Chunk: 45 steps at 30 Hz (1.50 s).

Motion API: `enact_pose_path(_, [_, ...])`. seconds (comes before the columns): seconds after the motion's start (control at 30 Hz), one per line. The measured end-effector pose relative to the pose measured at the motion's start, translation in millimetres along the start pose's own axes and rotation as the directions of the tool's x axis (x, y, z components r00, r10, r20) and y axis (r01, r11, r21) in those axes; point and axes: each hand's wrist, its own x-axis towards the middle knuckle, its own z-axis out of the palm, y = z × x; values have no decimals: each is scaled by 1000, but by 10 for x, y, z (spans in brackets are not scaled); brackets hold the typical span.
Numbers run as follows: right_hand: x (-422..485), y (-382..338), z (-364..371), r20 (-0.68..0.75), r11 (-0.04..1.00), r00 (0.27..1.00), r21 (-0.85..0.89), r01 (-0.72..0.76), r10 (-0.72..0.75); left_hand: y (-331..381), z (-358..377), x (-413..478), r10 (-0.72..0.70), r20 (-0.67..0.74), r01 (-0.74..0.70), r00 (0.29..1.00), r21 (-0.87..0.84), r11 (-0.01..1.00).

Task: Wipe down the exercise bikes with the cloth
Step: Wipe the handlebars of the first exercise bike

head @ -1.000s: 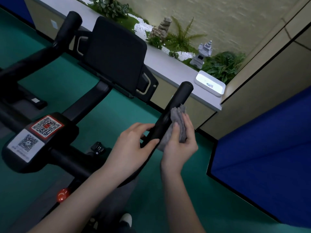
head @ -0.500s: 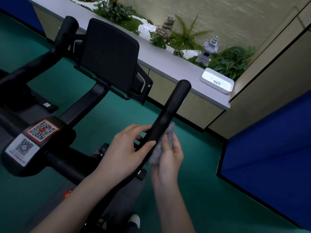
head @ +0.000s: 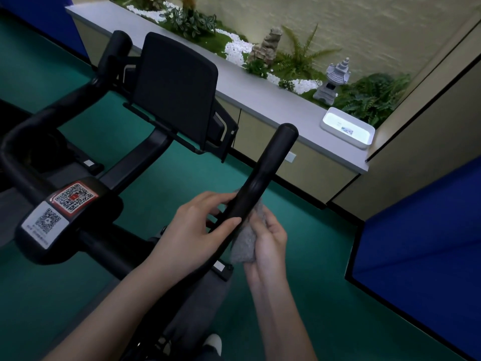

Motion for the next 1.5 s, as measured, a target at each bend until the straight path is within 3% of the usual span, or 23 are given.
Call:
enact_pose_path(0.23, [313,-331,122,-136,931,928,-166,325,-348,-19,3,2,-14,5,14,1000,20,1000])
enact_pose_path(0.4, [63,-147,91,-75,787,827,-365,498,-558,-9,0,7,-25,3,25,1000,36,999])
enact_pose_path(0.53, [81,-215,114,43,569,692,-534,625,-720,-5,-1,3,-28,7,27,1000,37,999])
enact_pose_path(0.7, [342,-529,269,139,359,551,-624,694,-823,-18,7,0,-33,3,33,999,34,999])
enact_pose_path(0.9, [194,-345,116,458,-12,405,-674,739,-792,-30,3,3,-32,8,32,999,2,999])
enact_pose_path(0.97, [170,-316,86,495,-69,390,-682,728,-777,-31,0,4,-28,13,28,1000,-8,1000])
enact_pose_path(1.13, [192,-385,214,438,-76,384,-733,676,-812,-35,-14,13,-22,15,22,1000,-44,999])
enact_pose_path(1.27, [36,-399,240,607,-206,371,-672,711,-702,-33,-27,16,-15,21,17,1000,-82,996])
enact_pose_path(1.5, [-50,-631,487,747,-303,580,-664,684,-326,-67,-56,-5,-91,-4,89,996,-149,985])
